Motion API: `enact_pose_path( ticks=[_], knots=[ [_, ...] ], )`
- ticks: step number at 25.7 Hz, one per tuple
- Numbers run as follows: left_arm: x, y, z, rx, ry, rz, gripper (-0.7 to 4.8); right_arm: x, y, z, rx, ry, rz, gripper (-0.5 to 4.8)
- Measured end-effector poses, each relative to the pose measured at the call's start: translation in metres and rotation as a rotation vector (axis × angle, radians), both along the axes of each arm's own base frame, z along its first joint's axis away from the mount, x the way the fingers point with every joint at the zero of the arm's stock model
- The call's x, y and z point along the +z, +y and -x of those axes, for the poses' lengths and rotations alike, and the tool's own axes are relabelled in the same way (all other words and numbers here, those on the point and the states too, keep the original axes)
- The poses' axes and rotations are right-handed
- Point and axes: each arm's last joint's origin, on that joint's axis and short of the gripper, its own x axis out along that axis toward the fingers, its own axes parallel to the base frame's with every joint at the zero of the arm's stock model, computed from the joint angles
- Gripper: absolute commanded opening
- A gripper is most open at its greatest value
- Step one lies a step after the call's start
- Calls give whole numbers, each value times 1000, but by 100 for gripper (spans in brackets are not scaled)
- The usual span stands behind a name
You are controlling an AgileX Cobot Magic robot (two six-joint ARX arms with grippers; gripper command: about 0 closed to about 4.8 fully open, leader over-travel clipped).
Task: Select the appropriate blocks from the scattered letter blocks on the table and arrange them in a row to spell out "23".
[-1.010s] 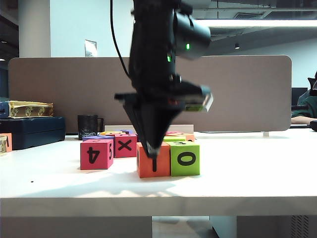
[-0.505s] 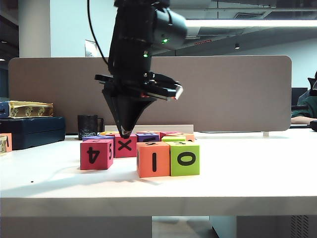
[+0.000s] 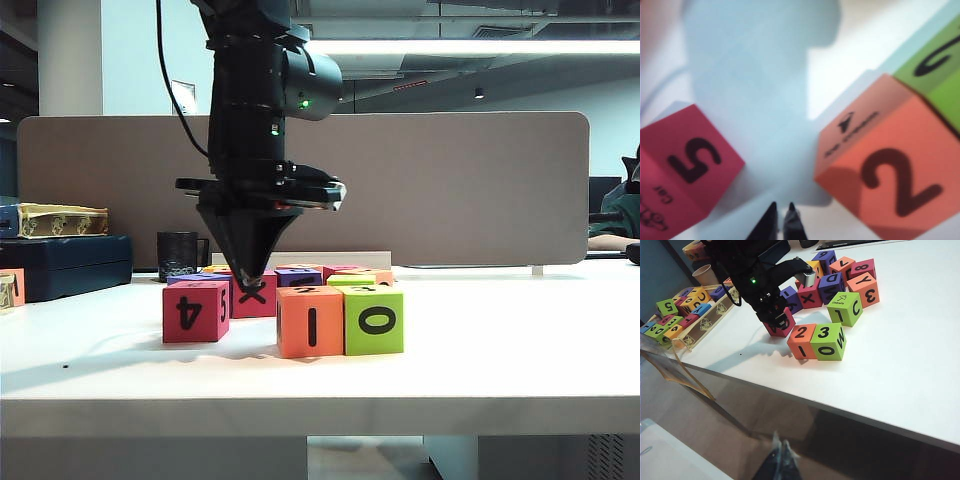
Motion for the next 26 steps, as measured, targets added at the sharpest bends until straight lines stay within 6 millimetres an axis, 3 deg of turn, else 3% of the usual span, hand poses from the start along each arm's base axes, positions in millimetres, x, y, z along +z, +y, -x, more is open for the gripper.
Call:
enact_pose_path(
  ticks=[26],
  knots=[
    [-25, -15, -13, -6, 34, 138, 12, 0, 0, 0, 1, 0, 0, -1]
  ],
)
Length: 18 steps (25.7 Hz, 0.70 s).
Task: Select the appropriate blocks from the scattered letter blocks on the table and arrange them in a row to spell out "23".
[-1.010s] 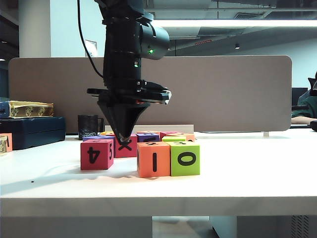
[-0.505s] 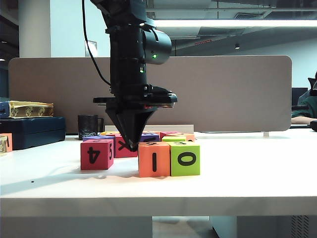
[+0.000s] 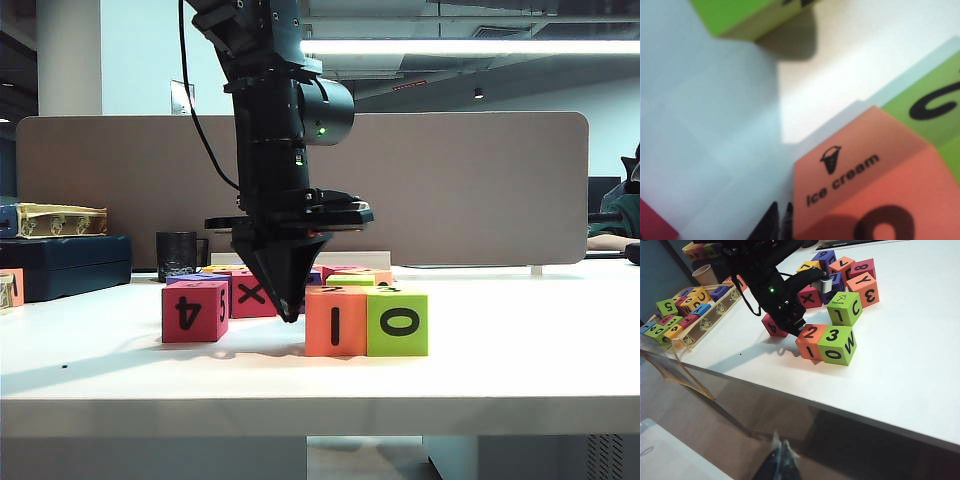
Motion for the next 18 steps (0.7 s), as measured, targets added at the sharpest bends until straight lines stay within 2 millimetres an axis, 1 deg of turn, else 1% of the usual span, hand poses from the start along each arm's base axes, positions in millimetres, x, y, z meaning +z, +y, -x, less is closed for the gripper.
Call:
enact_pose_path(
  ticks=[8, 10, 12, 14, 17, 18],
  knots=[
    [1, -1, -2, 2, -25, 10, 12, 0, 0, 0, 0, 0, 0, -1],
    [0, 1, -1, 9, -28, -33, 12, 0, 0, 0, 0, 0, 0, -1],
    [-1, 8, 3, 23, -26, -161, 12, 0, 0, 0, 0, 0, 0, -1],
    [0, 14, 8, 23, 10, -222, 12, 0, 0, 0, 0, 1, 0, -1],
    [9, 18, 14, 6, 33, -246, 12, 0, 0, 0, 0, 1, 0, -1],
    [15, 19, 17, 1, 28, -243, 12, 0, 0, 0, 0, 0, 0, -1]
  ],
)
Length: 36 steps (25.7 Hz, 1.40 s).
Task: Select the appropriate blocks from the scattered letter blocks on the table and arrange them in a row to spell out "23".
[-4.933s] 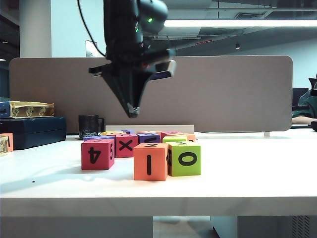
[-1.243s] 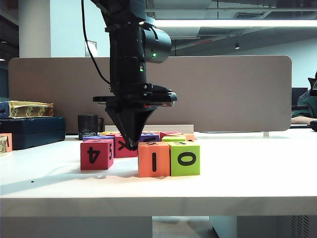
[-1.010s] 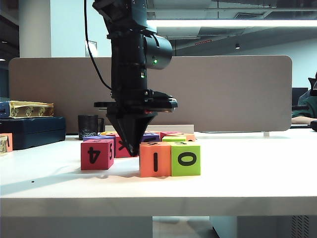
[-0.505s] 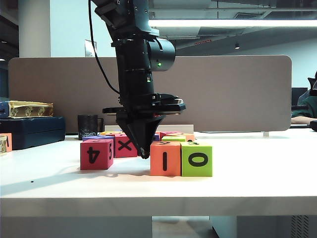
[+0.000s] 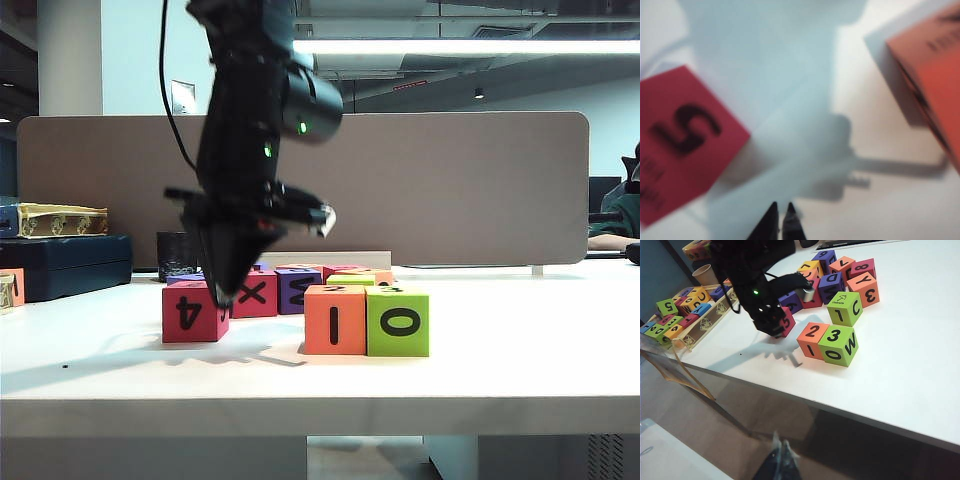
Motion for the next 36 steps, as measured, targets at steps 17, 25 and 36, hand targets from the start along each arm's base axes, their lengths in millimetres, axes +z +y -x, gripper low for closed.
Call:
enact_pose_path(
  ticks=[17, 25, 36],
  knots=[
    [207, 75, 102, -2, -578, 440, 11, 0, 0, 0, 0, 0, 0, -1],
    [181, 127, 169, 2, -596, 445, 12, 0, 0, 0, 0, 0, 0, -1],
    [129, 170, 223, 29, -680, 475, 13, 0, 0, 0, 0, 0, 0, -1]
  ],
)
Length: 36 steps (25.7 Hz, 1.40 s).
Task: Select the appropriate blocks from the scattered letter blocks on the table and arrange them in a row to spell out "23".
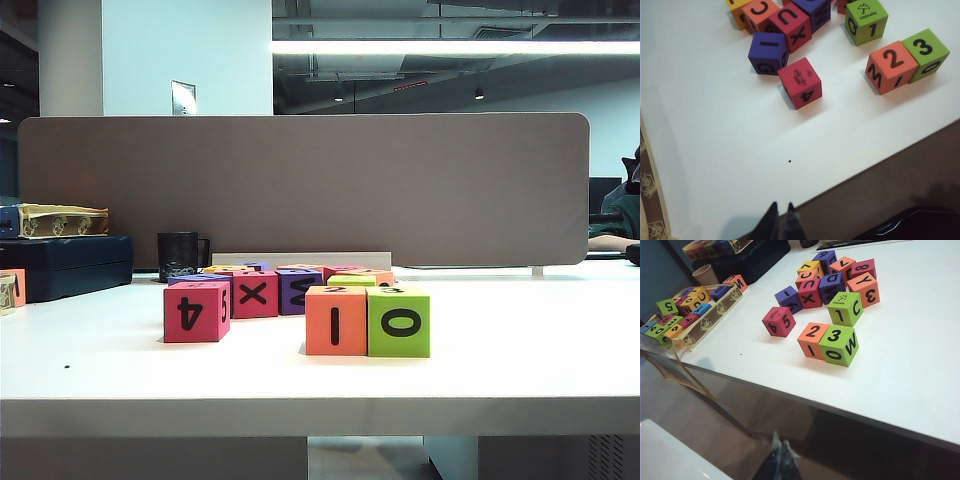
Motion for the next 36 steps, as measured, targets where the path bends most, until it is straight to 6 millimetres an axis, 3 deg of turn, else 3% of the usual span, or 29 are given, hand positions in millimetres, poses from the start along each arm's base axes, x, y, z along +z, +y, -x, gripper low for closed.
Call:
enact_pose_path(
  ticks=[6, 24, 27, 31, 32, 36],
  knots=[
    [2, 7, 9, 13, -26, 39, 19, 0, 0, 0, 0, 0, 0, -1],
    [2, 7, 7, 5, -63, -15, 19, 0, 0, 0, 0, 0, 0, -1],
    [-10, 0, -13, 16, -278, -57, 19, 0, 0, 0, 0, 0, 0, -1],
    [-20, 9, -23, 68, -462, 52, 19, 0, 0, 0, 0, 0, 0, -1],
    [-30, 15, -28, 85, -529, 110, 19, 0, 0, 0, 0, 0, 0, -1],
    [-60, 32, -32, 154, -557, 180, 19, 0, 0, 0, 0, -1, 0, -1]
  ],
)
